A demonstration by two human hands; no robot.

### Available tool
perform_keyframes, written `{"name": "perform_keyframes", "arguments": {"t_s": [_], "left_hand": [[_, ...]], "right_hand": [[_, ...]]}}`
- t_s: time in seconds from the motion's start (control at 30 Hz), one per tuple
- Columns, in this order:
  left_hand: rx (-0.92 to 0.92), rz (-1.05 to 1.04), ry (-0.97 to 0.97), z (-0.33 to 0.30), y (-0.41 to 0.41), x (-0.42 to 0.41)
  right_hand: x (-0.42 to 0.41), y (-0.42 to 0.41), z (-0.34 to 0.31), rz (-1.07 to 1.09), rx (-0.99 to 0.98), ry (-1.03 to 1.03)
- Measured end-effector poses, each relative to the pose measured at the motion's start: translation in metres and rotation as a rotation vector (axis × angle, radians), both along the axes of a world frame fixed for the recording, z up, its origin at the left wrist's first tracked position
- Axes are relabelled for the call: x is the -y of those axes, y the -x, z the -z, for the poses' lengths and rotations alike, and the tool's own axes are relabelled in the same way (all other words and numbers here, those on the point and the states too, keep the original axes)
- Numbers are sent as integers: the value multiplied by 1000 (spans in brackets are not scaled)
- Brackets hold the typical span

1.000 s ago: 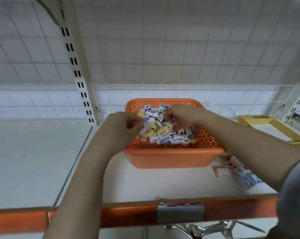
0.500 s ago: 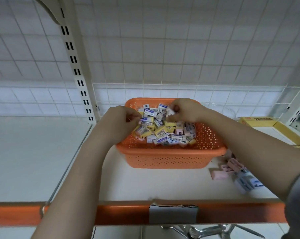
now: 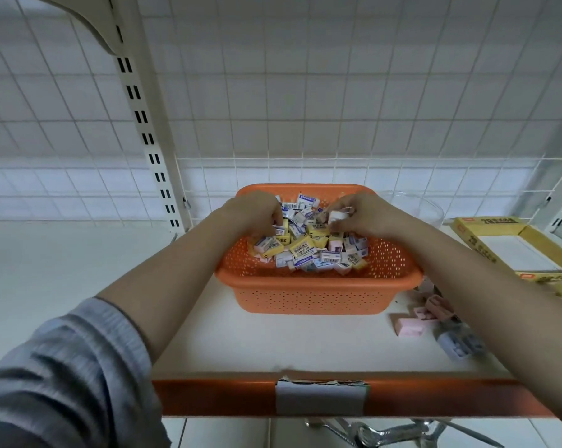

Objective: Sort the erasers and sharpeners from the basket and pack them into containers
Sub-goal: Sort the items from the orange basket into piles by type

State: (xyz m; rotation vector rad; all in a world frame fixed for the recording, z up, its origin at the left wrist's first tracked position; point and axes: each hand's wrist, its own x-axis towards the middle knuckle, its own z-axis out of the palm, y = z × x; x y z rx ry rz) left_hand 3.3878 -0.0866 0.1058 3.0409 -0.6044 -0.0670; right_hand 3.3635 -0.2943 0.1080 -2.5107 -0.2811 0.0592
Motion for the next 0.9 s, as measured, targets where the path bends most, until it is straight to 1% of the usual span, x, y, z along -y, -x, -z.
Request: {"name": "perform_keyframes", "arguments": {"t_s": [0.1, 0.2, 0.33, 0.4, 0.5, 0.6, 0.67, 0.8, 0.9], "left_hand": [[6, 33, -5, 0, -1, 4], [44, 50, 26, -2, 1, 10], [44, 57, 41, -5, 2, 17], [32, 84, 68, -6, 5, 25], [-29, 169, 130, -7, 8, 50], [-110, 278, 98, -4, 9, 74], [-155, 325, 58, 1, 7, 84], [-157, 333, 43, 9, 2, 90], [-137, 304, 69, -1, 7, 91]], "right_hand": [[0, -2, 0, -15, -88, -3], [-2, -4, -2, 5, -116, -9], [2, -7, -5, 105, 20, -53], [6, -5, -9, 176, 71, -150], [12, 5, -13, 281, 151, -352], [19, 21, -16, 368, 210, -519], [26, 36, -15, 430, 230, -665], [43, 71, -8, 561, 277, -921], [56, 93, -2, 616, 289, -1038]]}}
